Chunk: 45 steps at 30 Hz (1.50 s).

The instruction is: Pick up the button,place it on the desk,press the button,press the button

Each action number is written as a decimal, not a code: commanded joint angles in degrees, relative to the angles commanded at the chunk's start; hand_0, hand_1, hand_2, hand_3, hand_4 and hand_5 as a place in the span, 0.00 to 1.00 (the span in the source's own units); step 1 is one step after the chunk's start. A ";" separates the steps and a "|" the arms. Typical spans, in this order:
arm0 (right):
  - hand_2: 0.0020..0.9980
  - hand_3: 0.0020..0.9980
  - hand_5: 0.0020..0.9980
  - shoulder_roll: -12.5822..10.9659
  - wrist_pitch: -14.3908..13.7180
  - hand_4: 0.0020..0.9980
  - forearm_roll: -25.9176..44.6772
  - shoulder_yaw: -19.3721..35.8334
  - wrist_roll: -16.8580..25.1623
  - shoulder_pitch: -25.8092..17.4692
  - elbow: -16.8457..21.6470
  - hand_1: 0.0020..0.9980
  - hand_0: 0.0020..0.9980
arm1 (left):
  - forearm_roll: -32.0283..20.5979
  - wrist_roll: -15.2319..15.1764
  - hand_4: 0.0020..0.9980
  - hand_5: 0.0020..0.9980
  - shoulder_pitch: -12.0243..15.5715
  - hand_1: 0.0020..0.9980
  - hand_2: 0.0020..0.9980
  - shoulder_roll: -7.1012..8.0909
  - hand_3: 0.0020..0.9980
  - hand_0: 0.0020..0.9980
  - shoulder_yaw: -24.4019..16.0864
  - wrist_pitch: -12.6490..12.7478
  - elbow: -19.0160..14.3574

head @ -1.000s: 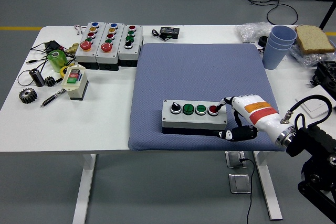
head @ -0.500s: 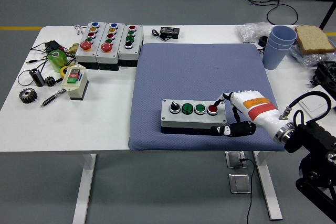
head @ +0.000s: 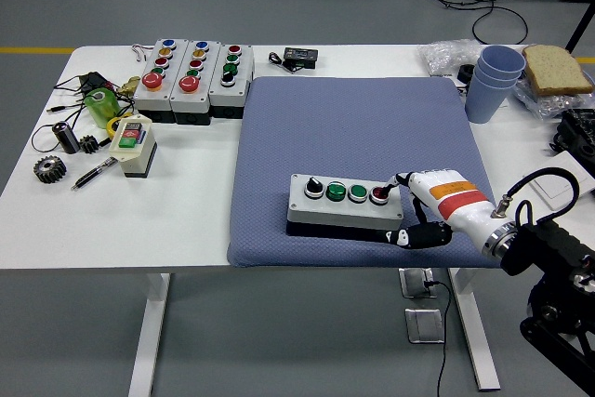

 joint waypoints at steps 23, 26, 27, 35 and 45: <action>0.16 0.66 0.47 2.65 -0.31 0.90 -0.31 -4.12 -0.43 3.13 -1.27 0.00 0.12 | -0.81 -0.13 0.34 0.65 -0.07 0.66 0.68 0.07 0.59 0.63 0.73 0.03 0.00; 0.16 0.66 0.47 2.70 -0.30 0.90 -0.30 -4.36 -0.46 3.27 -1.33 0.00 0.12 | -0.65 -0.10 0.34 0.65 -0.08 0.66 0.68 0.07 0.59 0.63 0.64 0.00 0.00; 0.16 0.66 0.47 2.78 -0.28 0.90 -0.29 -4.45 -0.46 3.29 -1.36 0.00 0.12 | -0.51 -0.07 0.34 0.65 -0.09 0.66 0.68 0.07 0.59 0.63 0.56 -0.01 0.00; 0.16 0.66 0.47 2.74 0.46 0.90 -0.31 -5.48 -0.90 3.09 -2.16 0.00 0.12 | -0.47 -0.06 0.34 0.65 -0.11 0.66 0.68 0.10 0.59 0.63 0.50 -0.03 0.00; 0.17 0.66 0.47 2.84 -5.20 0.90 2.31 -1.30 1.24 2.53 -1.03 0.00 0.12 | -0.55 -0.10 0.34 0.65 -0.14 0.66 0.68 0.06 0.59 0.63 0.60 0.01 0.00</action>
